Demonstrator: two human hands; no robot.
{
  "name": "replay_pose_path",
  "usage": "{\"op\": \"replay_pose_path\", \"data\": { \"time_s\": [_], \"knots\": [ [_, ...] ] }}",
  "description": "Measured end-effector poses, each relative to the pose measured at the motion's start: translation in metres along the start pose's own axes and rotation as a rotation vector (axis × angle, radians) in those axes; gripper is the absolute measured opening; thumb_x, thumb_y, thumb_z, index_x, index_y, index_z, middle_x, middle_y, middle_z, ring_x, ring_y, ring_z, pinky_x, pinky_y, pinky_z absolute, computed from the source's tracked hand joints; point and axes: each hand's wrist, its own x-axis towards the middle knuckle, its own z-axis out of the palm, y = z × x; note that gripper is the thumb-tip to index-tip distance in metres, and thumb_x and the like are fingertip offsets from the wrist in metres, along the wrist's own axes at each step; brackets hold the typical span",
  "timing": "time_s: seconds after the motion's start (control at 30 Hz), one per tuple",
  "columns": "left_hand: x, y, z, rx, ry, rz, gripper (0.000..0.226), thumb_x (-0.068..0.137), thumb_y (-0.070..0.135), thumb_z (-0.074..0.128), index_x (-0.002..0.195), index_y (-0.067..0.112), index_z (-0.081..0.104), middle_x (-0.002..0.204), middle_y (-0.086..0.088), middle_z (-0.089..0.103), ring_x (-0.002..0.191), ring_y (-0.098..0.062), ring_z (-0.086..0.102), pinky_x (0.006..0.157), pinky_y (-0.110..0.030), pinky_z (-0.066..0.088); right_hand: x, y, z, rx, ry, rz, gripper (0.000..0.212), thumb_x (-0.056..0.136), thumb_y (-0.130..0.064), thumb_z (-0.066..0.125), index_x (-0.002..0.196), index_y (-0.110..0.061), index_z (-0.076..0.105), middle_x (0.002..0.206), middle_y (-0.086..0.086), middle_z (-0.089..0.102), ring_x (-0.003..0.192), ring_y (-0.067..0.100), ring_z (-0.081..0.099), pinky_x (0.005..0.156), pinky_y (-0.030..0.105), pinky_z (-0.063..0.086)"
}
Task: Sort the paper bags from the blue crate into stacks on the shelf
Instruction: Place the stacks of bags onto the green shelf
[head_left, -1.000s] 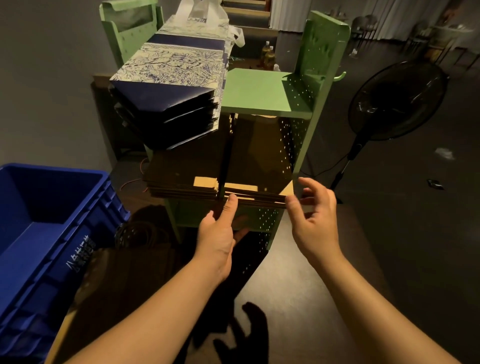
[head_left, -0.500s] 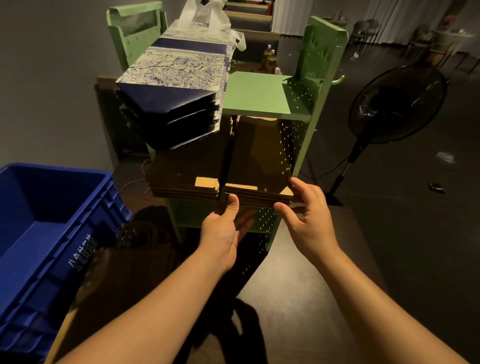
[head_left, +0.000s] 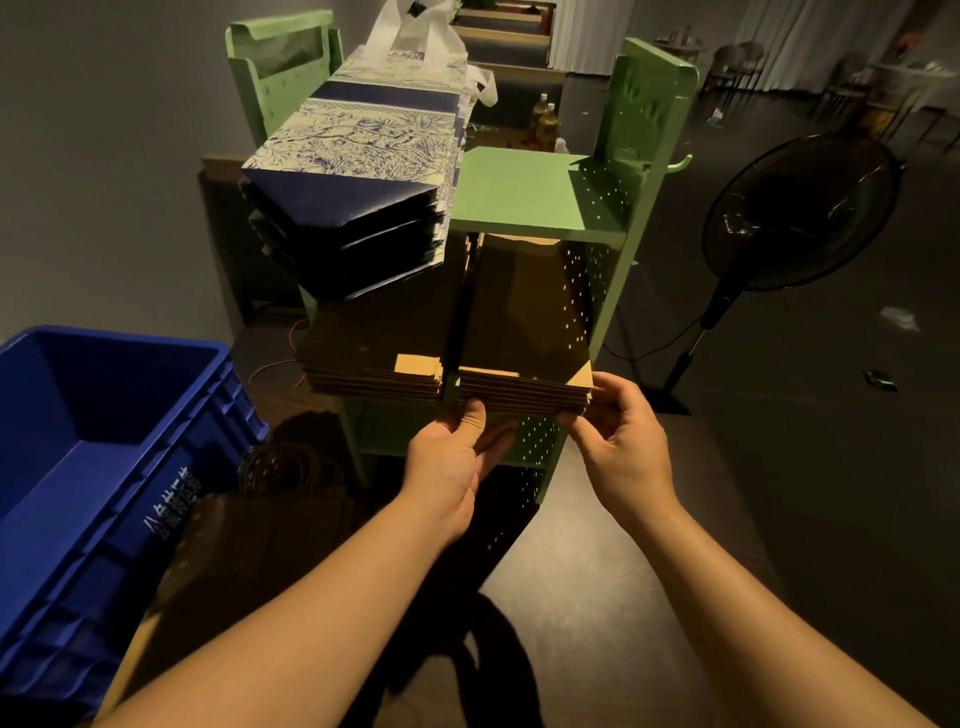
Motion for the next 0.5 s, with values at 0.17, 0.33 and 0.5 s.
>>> {"op": "replay_pose_path", "data": {
  "time_s": [0.17, 0.33, 0.5],
  "knots": [
    [0.0, 0.0, -0.006, 0.032, -0.029, 0.006, 0.012, 0.101, 0.007, 0.057, 0.111, 0.006, 0.065, 0.107, -0.014, 0.077, 0.098, -0.027, 0.077, 0.073, -0.034, 0.062, -0.001, 0.007, -0.003, -0.085, -0.023, 0.006, 0.035, 0.094, -0.012, 0.073, 0.118, -0.035, 0.06, 0.119, -0.008, 0.068, 0.105, 0.003, 0.067, 0.094, 0.029, 0.06],
    [0.002, 0.001, -0.006, 0.023, -0.004, -0.014, 0.011, 0.103, 0.007, 0.055, 0.11, 0.007, 0.063, 0.107, -0.015, 0.075, 0.084, -0.023, 0.078, 0.063, -0.03, 0.063, -0.006, 0.005, -0.003, -0.09, 0.001, -0.055, 0.052, 0.088, -0.027, 0.079, 0.134, -0.032, 0.057, 0.125, -0.006, 0.06, 0.112, 0.011, 0.064, 0.091, 0.025, 0.056],
    [0.003, 0.0, -0.007, -0.015, 0.007, -0.041, 0.011, 0.102, 0.007, 0.056, 0.112, 0.005, 0.061, 0.103, -0.016, 0.075, 0.08, -0.024, 0.078, 0.065, -0.032, 0.063, -0.002, -0.011, -0.004, -0.196, 0.046, -0.202, 0.054, 0.085, -0.051, 0.068, 0.135, -0.032, 0.064, 0.13, -0.007, 0.05, 0.121, 0.016, 0.055, 0.099, 0.035, 0.057]
  ]
}}
